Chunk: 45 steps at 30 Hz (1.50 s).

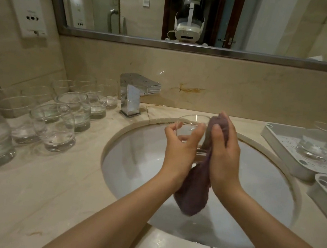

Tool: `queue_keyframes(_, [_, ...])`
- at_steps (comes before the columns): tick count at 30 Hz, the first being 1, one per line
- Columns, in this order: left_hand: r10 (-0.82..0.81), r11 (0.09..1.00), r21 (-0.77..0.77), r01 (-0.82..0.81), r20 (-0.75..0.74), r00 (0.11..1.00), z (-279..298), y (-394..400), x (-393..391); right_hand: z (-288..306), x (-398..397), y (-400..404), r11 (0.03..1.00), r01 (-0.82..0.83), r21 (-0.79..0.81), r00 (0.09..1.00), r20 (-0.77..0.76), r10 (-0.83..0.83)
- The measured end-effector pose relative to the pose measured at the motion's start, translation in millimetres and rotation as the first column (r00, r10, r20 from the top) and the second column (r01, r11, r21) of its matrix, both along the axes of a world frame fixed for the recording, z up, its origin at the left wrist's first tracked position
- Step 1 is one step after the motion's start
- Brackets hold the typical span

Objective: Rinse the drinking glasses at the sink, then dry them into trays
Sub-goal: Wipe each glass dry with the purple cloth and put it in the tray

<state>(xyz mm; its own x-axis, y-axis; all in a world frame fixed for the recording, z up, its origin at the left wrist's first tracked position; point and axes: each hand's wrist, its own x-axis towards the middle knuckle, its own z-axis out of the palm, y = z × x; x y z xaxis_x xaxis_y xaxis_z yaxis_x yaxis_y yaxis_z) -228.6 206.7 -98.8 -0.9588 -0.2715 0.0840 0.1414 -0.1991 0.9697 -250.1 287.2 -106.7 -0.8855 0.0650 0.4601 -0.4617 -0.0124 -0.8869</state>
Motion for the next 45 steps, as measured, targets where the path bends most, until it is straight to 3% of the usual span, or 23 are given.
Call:
queue_keyframes(2, [-0.033, 0.999, -0.039, 0.033, -0.008, 0.999, -2.3, 0.4, 0.5, 2.3, -6.4, 4.9, 0.967, -0.092, -0.237, 0.949, 0.273, 0.158])
queue_keyframes(4, [-0.072, 0.995, -0.067, 0.070, -0.040, 0.997, -3.3, 0.9, 0.7, 4.2, -10.5, 7.3, 0.897, -0.127, -0.424, 0.851, 0.418, 0.318])
queue_keyframes(9, [-0.081, 0.976, -0.206, 0.066, -0.065, 0.995, 1.9, -1.7, -1.6, 6.9, -12.7, 10.3, 0.884, -0.062, -0.464, 0.858, 0.427, 0.285])
queue_keyframes(12, [-0.031, 0.976, -0.217, 0.010, -0.091, 0.995, 2.4, -6.3, -3.5, 10.3, -4.6, 9.1, 0.956, -0.065, -0.286, 0.923, 0.348, 0.167])
queue_keyframes(14, [-0.008, 0.993, -0.114, -0.003, -0.088, 0.996, 1.9, -7.1, -5.6, 11.9, 6.3, 4.1, 0.998, -0.037, -0.058, 0.991, 0.123, 0.044])
queue_keyframes(17, [0.071, 0.997, 0.010, -0.071, -0.038, 0.997, 2.6, -7.3, -6.5, -2.4, 13.9, -5.1, 0.941, 0.134, 0.312, 0.970, -0.234, -0.060])
queue_keyframes(19, [0.107, 0.994, 0.023, -0.106, -0.008, 0.994, 1.8, -8.0, -6.3, -14.9, 11.5, -9.2, 0.896, 0.211, 0.390, 0.932, -0.357, -0.064])
queue_keyframes(22, [0.076, 0.997, -0.006, -0.076, 0.015, 0.997, 0.3, -3.1, -3.0, -10.4, 8.8, -7.9, 0.959, 0.120, 0.256, 0.971, -0.232, -0.059])
queue_keyframes(26, [0.028, 0.999, -0.043, -0.028, 0.015, 0.999, -2.9, 4.3, -1.7, 5.0, 1.1, 3.7, 0.996, -0.021, -0.092, 0.995, 0.096, 0.030])
queue_keyframes(29, [-0.029, 0.999, -0.043, 0.028, -0.019, 0.999, -3.8, 2.5, -2.6, 8.5, -5.8, 8.7, 0.909, -0.091, -0.407, 0.875, 0.404, 0.269])
queue_keyframes(31, [-0.091, 0.989, -0.121, 0.085, -0.045, 0.995, -1.8, 0.4, -3.4, 12.7, -4.3, 11.3, 0.855, -0.116, -0.506, 0.797, 0.466, 0.384])
queue_keyframes(34, [-0.099, 0.956, -0.283, 0.078, -0.061, 0.993, 0.6, -2.4, -4.1, 15.5, -3.3, 11.6, 0.848, -0.102, -0.521, 0.804, 0.458, 0.378])
queue_keyframes(37, [-0.028, 0.954, -0.298, -0.004, -0.104, 0.994, 0.5, -7.8, -5.3, 15.3, -2.4, 10.0, 0.921, -0.059, -0.386, 0.888, 0.401, 0.225])
queue_keyframes(40, [0.010, 0.989, -0.145, -0.031, -0.139, 0.990, -1.3, -8.3, -7.8, 14.1, 8.9, 3.1, 0.999, -0.028, -0.040, 0.996, 0.083, 0.031])
queue_keyframes(43, [0.063, 0.998, -0.024, -0.065, -0.103, 0.993, -1.9, -7.6, -9.5, -5.4, 13.3, -5.6, 0.951, 0.146, 0.272, 0.960, -0.273, -0.069])
queue_keyframes(45, [0.064, 0.997, -0.026, -0.066, -0.081, 0.995, -3.9, -6.6, -8.4, -12.7, 10.2, -8.0, 0.936, 0.179, 0.303, 0.947, -0.311, -0.080])
